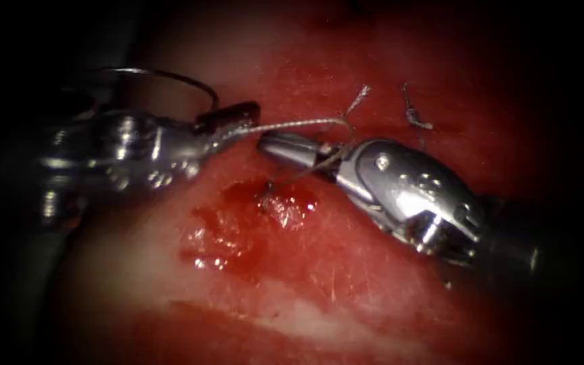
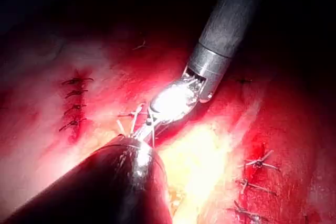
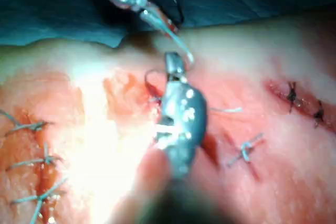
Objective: Wound Closure
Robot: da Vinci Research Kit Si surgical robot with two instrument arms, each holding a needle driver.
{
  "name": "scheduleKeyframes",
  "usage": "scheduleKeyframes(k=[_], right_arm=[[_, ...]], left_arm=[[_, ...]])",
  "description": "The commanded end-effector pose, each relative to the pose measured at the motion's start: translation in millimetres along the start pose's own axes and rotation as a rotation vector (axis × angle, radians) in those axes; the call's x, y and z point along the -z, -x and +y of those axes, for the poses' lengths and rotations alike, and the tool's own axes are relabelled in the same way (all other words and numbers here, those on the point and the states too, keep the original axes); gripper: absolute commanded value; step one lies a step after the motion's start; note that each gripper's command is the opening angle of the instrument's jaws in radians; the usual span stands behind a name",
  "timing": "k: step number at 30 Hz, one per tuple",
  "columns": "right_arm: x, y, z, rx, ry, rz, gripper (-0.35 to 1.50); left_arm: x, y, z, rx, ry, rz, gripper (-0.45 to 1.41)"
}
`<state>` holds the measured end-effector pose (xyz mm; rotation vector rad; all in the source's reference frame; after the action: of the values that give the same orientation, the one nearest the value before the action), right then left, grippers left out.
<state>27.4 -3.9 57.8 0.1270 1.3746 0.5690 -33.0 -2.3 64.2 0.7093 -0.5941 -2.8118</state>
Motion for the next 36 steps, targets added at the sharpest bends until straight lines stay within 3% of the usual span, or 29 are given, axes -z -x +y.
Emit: scheduleKeyframes(k=[1, 6, 17, 20, 25, 28, 30, 31, 32, 36], right_arm=[[-1.0, 0.7, -0.6, 0.002, -0.035, 0.01, -0.35], [-0.8, 0.9, -1.0, 0.01, -0.065, 0.055, -0.35], [0.2, 0.9, -0.8, -0.005, 0.002, 0.135, -0.35], [0.1, 1.1, -0.8, -0.121, 0.076, 0.143, -0.35], [-0.3, 2.0, -0.4, -0.271, 0.108, 0.172, -0.35], [-0.2, 2.6, 0.1, -0.384, 0.19, 0.161, -0.35], [-0.3, 3.8, 0.2, -0.58, 0.293, 0.146, -0.35], [-0.3, 3.8, 0.2, -0.58, 0.293, 0.146, -0.35], [-0.4, 4.7, 0.2, -0.738, 0.354, 0.135, -0.23], [-0.3, 6.5, 0.3, -0.817, 0.439, 0.109, 0.32]], left_arm=[[-1.7, -0.3, 0.1, -0.002, -0.002, -0.007, -0.45], [-4.9, -0.3, 0.8, -0.008, 0.002, -0.036, -0.45], [-6.7, 1.2, 3.3, -0.036, 0.011, -0.067, -0.45], [-7.0, 0.8, 4.3, -0.047, 0.015, -0.076, -0.45], [-7.4, 0.2, 6.0, -0.037, 0.011, -0.077, -0.45], [-7.1, 0.2, 6.4, -0.029, 0.01, -0.074, -0.45], [-6.7, 0.5, 6.6, -0.02, 0.011, -0.07, -0.45], [-6.7, 0.5, 6.6, -0.02, 0.011, -0.07, -0.45], [-6.4, 0.8, 6.7, -0.015, 0.012, -0.067, -0.45], [-5.9, 1.1, 6.9, -0.007, 0.013, -0.062, -0.45]])
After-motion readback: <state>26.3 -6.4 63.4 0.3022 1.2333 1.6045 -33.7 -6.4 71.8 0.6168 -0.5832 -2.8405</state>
